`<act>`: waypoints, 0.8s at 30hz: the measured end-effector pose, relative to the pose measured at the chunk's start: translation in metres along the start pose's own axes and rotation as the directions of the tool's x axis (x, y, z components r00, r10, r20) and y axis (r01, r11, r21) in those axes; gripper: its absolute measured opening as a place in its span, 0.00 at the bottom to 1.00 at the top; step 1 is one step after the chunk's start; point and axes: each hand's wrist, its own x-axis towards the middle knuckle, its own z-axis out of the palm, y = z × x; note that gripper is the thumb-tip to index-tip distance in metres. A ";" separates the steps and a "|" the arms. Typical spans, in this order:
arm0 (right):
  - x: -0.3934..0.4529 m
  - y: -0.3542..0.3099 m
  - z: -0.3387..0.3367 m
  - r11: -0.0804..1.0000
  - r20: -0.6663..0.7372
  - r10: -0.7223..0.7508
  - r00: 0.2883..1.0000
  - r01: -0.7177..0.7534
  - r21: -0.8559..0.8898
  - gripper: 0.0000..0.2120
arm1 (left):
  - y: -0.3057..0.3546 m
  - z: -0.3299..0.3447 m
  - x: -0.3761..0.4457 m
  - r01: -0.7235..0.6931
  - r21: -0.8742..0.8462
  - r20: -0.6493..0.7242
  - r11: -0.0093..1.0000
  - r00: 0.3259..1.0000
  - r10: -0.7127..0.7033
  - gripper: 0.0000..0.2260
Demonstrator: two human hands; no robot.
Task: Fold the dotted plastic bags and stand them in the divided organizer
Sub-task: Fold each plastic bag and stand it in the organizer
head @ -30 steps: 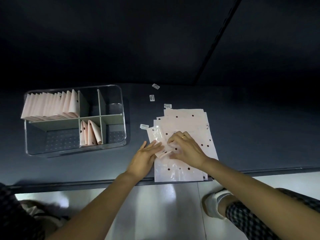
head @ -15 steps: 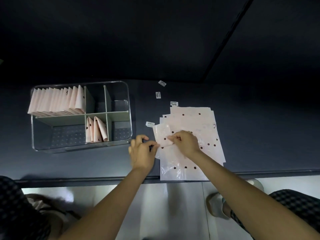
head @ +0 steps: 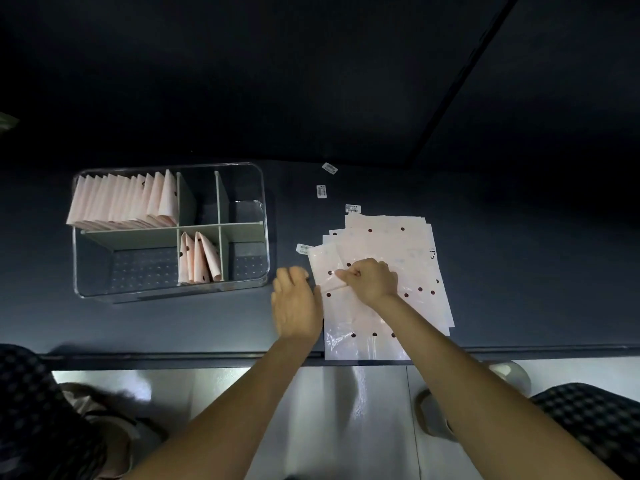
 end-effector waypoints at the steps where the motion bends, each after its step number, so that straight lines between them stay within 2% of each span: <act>1: 0.000 -0.001 -0.001 1.000 0.009 0.013 1.000 -0.013 0.003 0.24 | -0.004 0.001 -0.001 -0.142 0.049 0.032 0.989 0.990 0.141 0.12; 3: 0.001 -0.002 -0.003 0.999 0.030 0.037 0.999 -0.037 0.018 0.23 | -0.013 0.003 -0.001 -0.391 0.163 0.175 0.906 0.915 0.364 0.17; 4: 0.001 -0.003 -0.003 0.999 0.041 0.050 0.998 -0.051 0.021 0.21 | -0.018 0.004 0.000 -0.453 0.199 0.238 0.869 0.883 0.406 0.19; 6: 0.003 -0.006 -0.005 0.998 0.063 0.068 0.996 -0.069 0.014 0.18 | -0.023 0.004 0.002 -0.479 0.238 0.279 0.845 0.867 0.413 0.22; 8: 0.004 -0.007 -0.009 0.997 0.108 0.064 0.992 -0.070 0.046 0.21 | -0.025 0.003 0.005 -0.490 0.268 0.275 0.830 0.864 0.422 0.22; 11: 0.002 -0.011 -0.020 0.979 0.193 0.015 0.981 -0.053 0.195 0.23 | -0.020 -0.003 0.010 -0.522 0.230 0.231 0.821 0.849 0.475 0.21; 13: -0.001 -0.013 -0.029 0.947 0.249 0.005 0.969 -0.085 0.310 0.20 | -0.014 -0.012 0.011 -0.540 0.164 0.130 0.825 0.841 0.525 0.17; 16: -0.009 -0.012 -0.045 0.792 0.373 0.004 0.928 -0.231 0.566 0.15 | -0.007 -0.024 0.013 -0.490 0.017 -0.076 0.871 0.868 0.490 0.07; 18: -0.017 -0.014 -0.059 0.669 0.423 -0.003 0.906 -0.313 0.674 0.12 | -0.002 -0.034 0.013 -0.439 -0.113 -0.107 0.891 0.897 0.429 0.04; 19: -0.022 -0.018 -0.064 0.605 0.415 0.012 0.910 -0.337 0.721 0.12 | 0.000 -0.039 0.012 -0.412 -0.162 -0.114 0.897 0.910 0.398 0.05; 21: -0.033 -0.028 -0.067 0.498 0.302 0.068 0.951 -0.295 0.816 0.13 | 0.002 -0.050 0.011 -0.357 -0.207 -0.143 0.911 0.932 0.333 0.07; 22: -0.040 -0.035 -0.065 0.501 0.207 0.085 0.975 -0.221 0.836 0.13 | 0.002 -0.055 0.011 -0.333 -0.221 -0.165 0.917 0.939 0.301 0.06; 24: -0.059 -0.053 -0.051 0.605 0.042 0.031 0.999 -0.052 0.795 0.11 | -0.001 -0.066 0.009 -0.298 -0.258 -0.189 0.919 0.948 0.255 0.05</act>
